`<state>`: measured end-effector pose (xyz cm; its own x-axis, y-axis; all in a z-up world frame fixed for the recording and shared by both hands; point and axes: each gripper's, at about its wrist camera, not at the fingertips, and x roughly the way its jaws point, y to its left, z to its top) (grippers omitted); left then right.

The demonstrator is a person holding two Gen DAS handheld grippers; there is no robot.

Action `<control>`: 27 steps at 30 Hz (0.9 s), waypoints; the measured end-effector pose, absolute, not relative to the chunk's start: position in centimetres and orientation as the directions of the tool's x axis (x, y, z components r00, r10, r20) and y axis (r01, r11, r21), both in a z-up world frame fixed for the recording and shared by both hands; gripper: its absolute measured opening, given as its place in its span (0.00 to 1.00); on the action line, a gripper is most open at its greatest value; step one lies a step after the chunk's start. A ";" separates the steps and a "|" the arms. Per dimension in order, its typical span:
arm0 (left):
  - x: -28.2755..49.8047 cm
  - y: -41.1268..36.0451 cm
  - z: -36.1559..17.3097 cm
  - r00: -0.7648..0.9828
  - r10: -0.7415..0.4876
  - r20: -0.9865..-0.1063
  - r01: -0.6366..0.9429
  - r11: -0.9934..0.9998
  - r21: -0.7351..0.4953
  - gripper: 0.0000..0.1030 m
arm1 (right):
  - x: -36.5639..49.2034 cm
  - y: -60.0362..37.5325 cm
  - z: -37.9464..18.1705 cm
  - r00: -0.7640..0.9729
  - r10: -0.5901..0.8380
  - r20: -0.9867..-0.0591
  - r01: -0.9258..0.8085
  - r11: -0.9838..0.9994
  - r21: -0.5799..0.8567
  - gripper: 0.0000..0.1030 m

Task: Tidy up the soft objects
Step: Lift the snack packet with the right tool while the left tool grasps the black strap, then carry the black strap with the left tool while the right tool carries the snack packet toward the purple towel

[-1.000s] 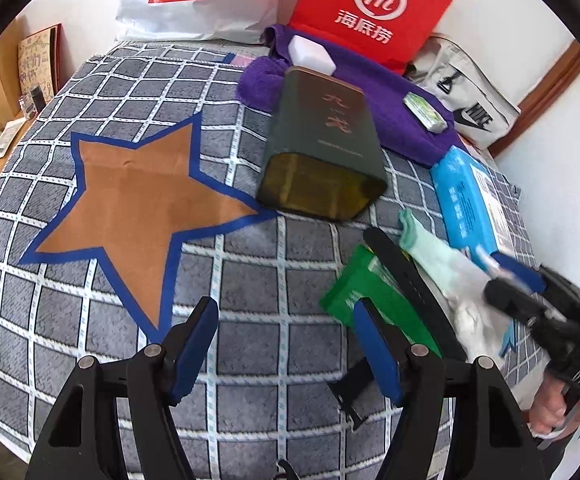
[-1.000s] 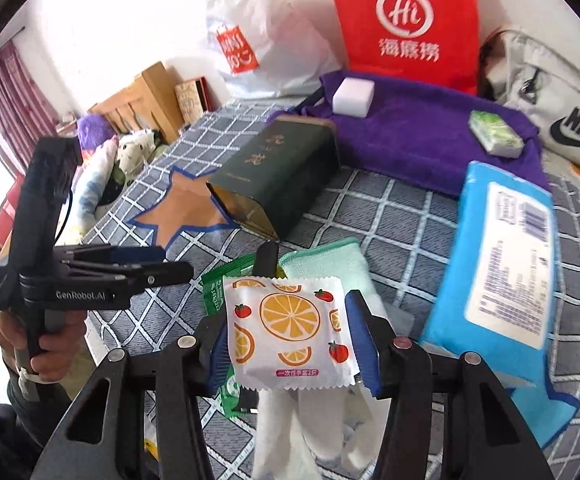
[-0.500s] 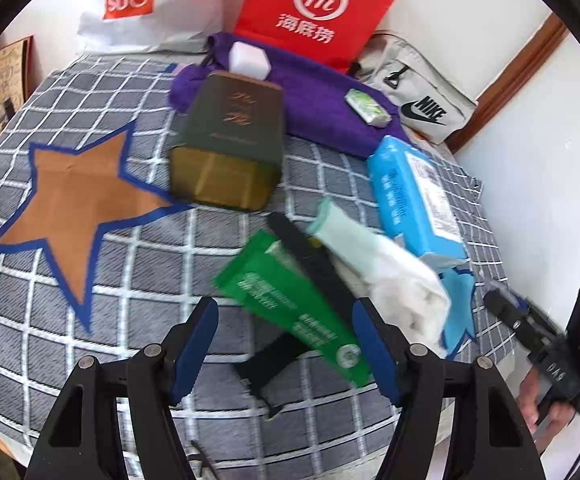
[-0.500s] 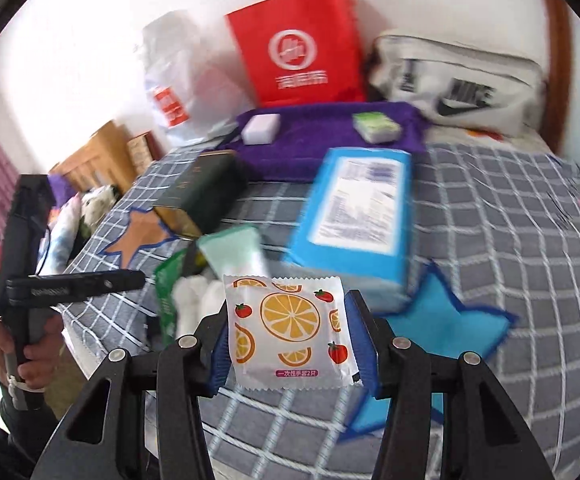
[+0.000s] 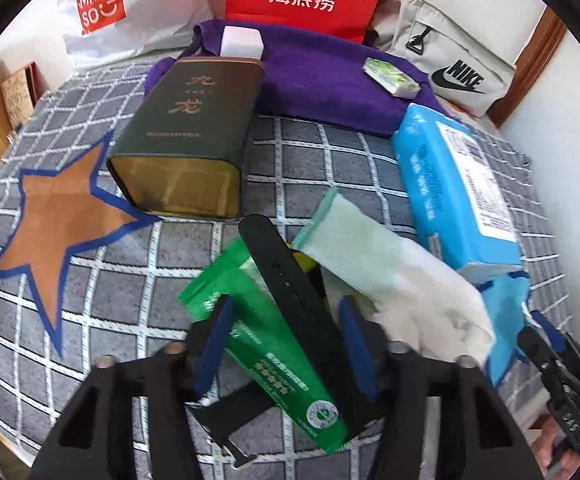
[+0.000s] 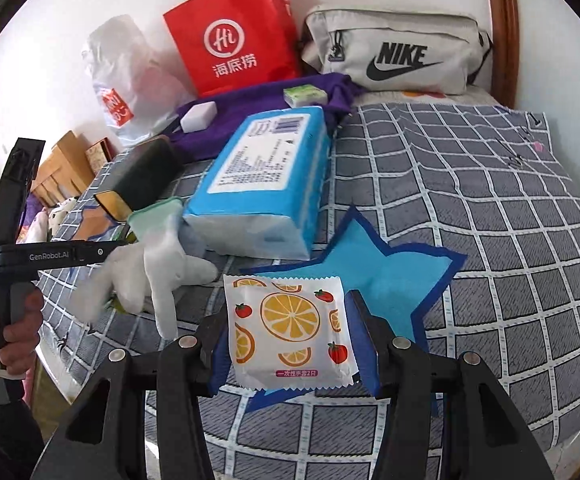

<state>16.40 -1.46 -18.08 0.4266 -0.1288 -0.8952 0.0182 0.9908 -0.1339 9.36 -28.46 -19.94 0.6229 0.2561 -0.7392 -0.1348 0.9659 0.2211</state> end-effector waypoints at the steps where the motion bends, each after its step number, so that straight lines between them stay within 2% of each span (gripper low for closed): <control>1: 16.4 -1.4 -18.0 0.430 -0.115 -0.896 0.018 0.993 -0.119 0.28 | 9.5 -28.5 -20.0 0.621 0.263 -0.738 -0.138 0.964 0.227 0.49; 4: 16.1 -0.6 -17.7 0.418 -0.135 -0.898 0.028 0.990 -0.136 0.21 | 9.8 -28.5 -20.2 0.622 0.273 -0.734 -0.143 0.961 0.237 0.49; 7: 15.7 0.7 -17.7 0.418 -0.139 -0.898 0.015 0.989 -0.146 0.21 | 10.2 -28.5 -20.5 0.618 0.291 -0.730 -0.151 0.956 0.254 0.49; 11: 15.9 1.6 -18.6 0.401 -0.201 -0.894 0.013 0.977 -0.214 0.21 | 10.7 -28.3 -20.8 0.612 0.305 -0.730 -0.155 0.951 0.268 0.49; 14: 16.3 0.9 -19.2 0.408 -0.203 -0.890 0.021 0.977 -0.214 0.26 | 11.2 -28.0 -21.3 0.602 0.315 -0.734 -0.160 0.948 0.276 0.49; 15: 16.4 0.8 -19.2 0.413 -0.202 -0.888 0.016 0.977 -0.215 0.25 | 11.3 -27.9 -21.4 0.598 0.316 -0.736 -0.161 0.948 0.276 0.49; 16: 16.4 0.7 -19.3 0.416 -0.192 -0.889 0.016 0.979 -0.203 0.19 | 11.4 -27.8 -21.5 0.596 0.318 -0.737 -0.162 0.947 0.278 0.49; 24: 16.1 1.4 -19.2 0.408 -0.238 -0.881 0.045 0.969 -0.241 0.19 | 11.8 -27.6 -21.8 0.589 0.312 -0.745 -0.155 0.949 0.275 0.49; 27: 16.4 1.2 -19.6 0.415 -0.260 -0.872 0.052 0.963 -0.263 0.25 | 11.9 -27.4 -21.8 0.585 0.309 -0.750 -0.155 0.950 0.271 0.49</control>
<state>16.39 1.23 -19.57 0.4154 -0.2605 -0.8715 0.0523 0.9634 -0.2630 11.93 -27.45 -21.82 0.5847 0.3090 -0.7501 -0.1547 0.9501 0.2709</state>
